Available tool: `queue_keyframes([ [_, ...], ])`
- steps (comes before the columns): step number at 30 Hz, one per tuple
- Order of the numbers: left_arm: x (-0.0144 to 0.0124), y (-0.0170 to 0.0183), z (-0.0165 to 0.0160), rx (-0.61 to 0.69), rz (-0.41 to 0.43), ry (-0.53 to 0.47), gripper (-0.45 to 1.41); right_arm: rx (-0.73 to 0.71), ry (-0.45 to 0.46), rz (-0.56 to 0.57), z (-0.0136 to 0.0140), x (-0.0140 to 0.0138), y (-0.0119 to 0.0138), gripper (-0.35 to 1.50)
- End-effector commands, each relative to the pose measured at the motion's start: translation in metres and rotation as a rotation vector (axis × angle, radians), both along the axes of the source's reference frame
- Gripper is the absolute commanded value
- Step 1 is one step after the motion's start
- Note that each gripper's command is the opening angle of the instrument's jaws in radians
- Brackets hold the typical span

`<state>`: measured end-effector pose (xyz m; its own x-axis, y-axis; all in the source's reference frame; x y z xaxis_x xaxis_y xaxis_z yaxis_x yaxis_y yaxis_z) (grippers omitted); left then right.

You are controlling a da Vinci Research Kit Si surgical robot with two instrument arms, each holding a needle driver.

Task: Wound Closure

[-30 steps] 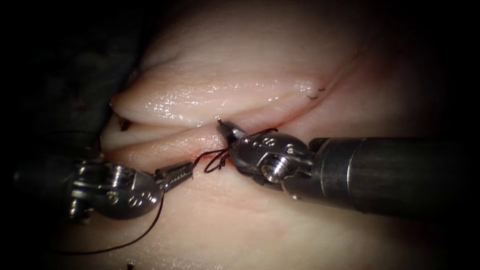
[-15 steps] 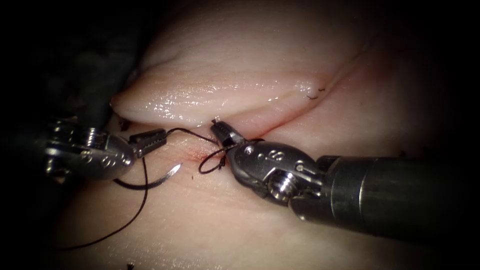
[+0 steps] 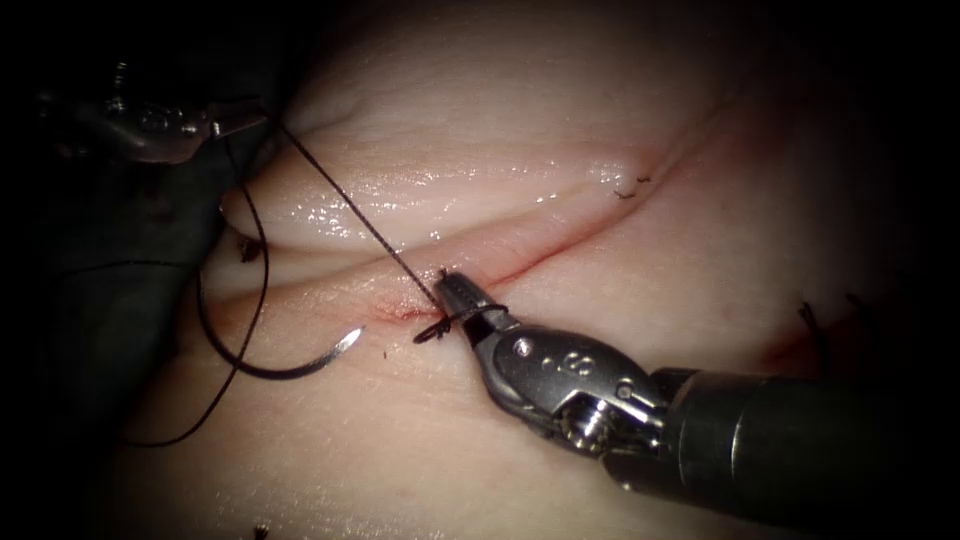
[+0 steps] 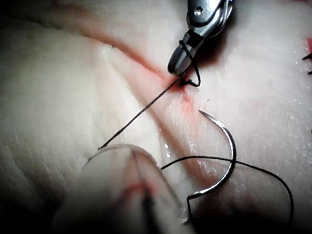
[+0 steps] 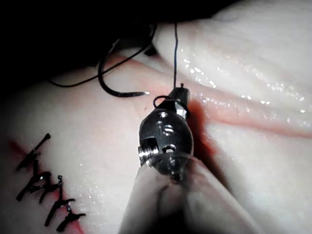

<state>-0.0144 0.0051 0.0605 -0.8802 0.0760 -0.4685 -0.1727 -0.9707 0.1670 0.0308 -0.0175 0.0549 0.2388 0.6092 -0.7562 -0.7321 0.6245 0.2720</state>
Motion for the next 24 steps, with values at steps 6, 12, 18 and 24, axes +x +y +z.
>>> queue_keyframes([
  [6,-0.0004,0.0039,0.0016,0.02,-0.015,0.0,-0.45,-0.023,0.027,-0.027,0.0007,0.0008,-0.0031,-0.35],
  [12,0.0005,0.0079,0.0019,0.031,-0.055,-0.023,-0.45,-0.045,0.038,-0.048,0.0,0.001,-0.0042,-0.35],
  [18,0.002,0.0114,0.0018,0.024,-0.128,-0.082,-0.45,-0.059,0.046,-0.059,-0.0001,0.0004,-0.005,-0.35],
  [24,0.0031,0.0156,0.0012,-0.002,-0.223,-0.136,-0.45,-0.084,0.034,-0.08,0.0002,-0.0002,-0.0053,-0.35],
])
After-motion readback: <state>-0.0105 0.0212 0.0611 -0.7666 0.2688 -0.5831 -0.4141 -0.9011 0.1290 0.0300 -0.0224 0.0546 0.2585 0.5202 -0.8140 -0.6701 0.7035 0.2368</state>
